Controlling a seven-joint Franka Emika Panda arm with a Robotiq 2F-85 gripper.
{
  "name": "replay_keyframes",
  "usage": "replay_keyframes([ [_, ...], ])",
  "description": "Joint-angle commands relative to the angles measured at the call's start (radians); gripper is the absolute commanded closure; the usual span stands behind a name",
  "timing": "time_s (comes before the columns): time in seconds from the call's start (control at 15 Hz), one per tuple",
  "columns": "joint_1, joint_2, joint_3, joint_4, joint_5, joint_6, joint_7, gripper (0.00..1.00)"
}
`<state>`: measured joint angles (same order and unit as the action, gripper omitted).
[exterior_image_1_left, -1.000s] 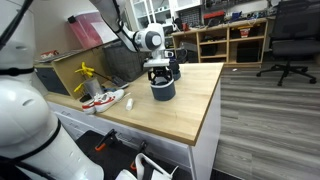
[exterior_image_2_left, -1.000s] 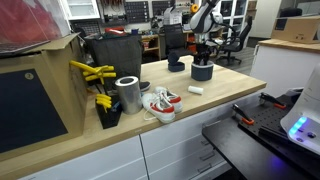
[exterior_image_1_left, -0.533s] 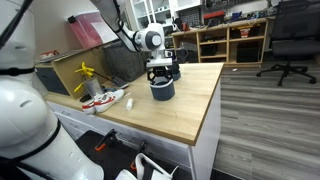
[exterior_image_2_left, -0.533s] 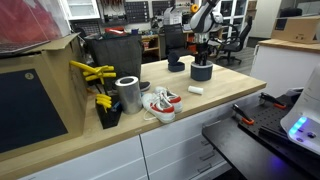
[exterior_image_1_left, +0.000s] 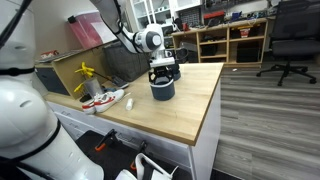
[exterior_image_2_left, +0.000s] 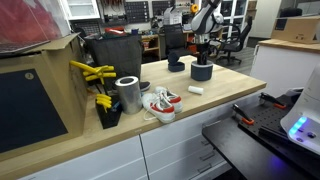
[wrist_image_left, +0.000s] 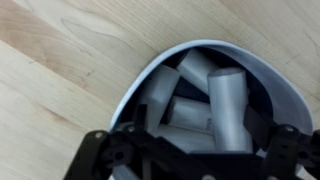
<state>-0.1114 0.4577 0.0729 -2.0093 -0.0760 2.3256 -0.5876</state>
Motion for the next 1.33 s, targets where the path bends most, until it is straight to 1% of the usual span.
replay_keyframes([
  [0.0,0.002,-0.006,-0.01,-0.056,-0.031,0.079,-0.005,0.05],
  [0.13,0.015,-0.011,-0.018,-0.091,-0.056,0.137,0.027,0.07],
  [0.33,0.013,-0.034,-0.007,-0.146,-0.046,0.199,0.052,0.07],
  [0.4,0.014,-0.042,-0.007,-0.167,-0.047,0.227,0.061,0.1],
  [0.47,0.014,-0.048,-0.005,-0.185,-0.043,0.254,0.067,0.32],
  [0.53,0.013,-0.057,-0.002,-0.2,-0.038,0.269,0.069,0.34],
  [0.6,0.012,-0.068,0.0,-0.213,-0.031,0.274,0.074,0.4],
  [1.0,-0.001,-0.121,0.025,-0.254,0.04,0.267,0.064,0.86],
  [1.13,-0.009,-0.134,0.028,-0.261,0.068,0.261,0.052,0.99],
  [1.27,-0.015,-0.139,0.028,-0.265,0.085,0.26,0.048,1.0],
])
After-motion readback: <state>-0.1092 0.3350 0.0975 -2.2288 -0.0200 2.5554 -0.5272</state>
